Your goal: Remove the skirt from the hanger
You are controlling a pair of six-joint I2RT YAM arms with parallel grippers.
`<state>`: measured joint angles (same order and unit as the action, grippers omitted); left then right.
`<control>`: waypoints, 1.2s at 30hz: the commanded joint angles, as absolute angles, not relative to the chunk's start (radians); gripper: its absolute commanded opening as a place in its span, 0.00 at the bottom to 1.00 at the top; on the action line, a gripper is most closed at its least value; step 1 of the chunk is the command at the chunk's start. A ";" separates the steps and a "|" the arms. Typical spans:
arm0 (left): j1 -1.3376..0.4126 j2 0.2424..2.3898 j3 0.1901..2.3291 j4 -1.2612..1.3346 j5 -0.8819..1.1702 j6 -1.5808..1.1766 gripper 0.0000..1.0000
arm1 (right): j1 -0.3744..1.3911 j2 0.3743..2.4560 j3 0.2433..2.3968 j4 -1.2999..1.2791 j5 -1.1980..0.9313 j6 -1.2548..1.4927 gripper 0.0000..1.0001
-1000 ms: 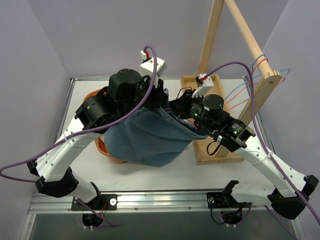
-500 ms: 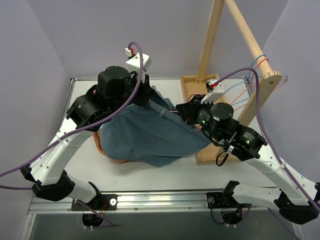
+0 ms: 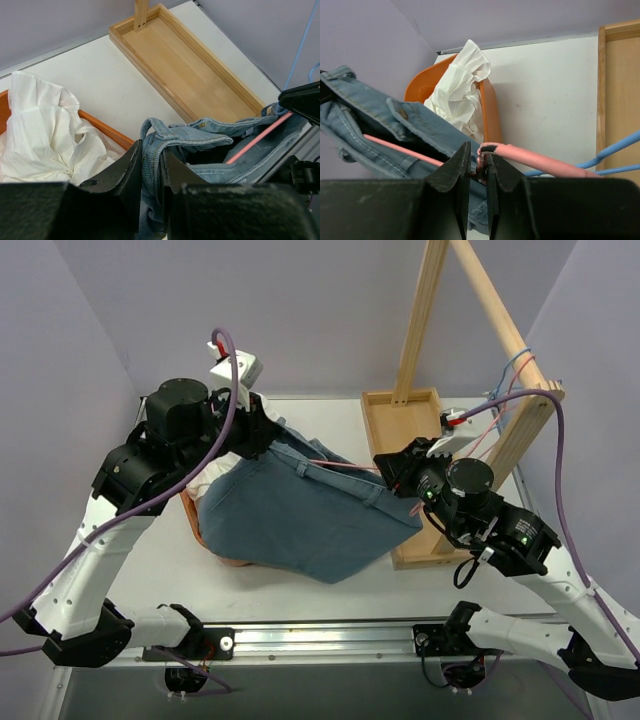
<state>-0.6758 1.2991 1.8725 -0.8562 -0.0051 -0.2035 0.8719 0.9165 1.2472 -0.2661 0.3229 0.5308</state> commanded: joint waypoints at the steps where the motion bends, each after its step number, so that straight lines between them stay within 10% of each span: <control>1: -0.614 1.169 1.876 -0.744 -0.042 -0.190 0.02 | 0.853 0.914 1.273 -0.420 0.489 0.488 0.00; 36: -0.485 1.209 1.795 -0.813 0.064 -0.175 0.02 | 0.834 0.864 1.275 -0.281 0.372 0.532 0.00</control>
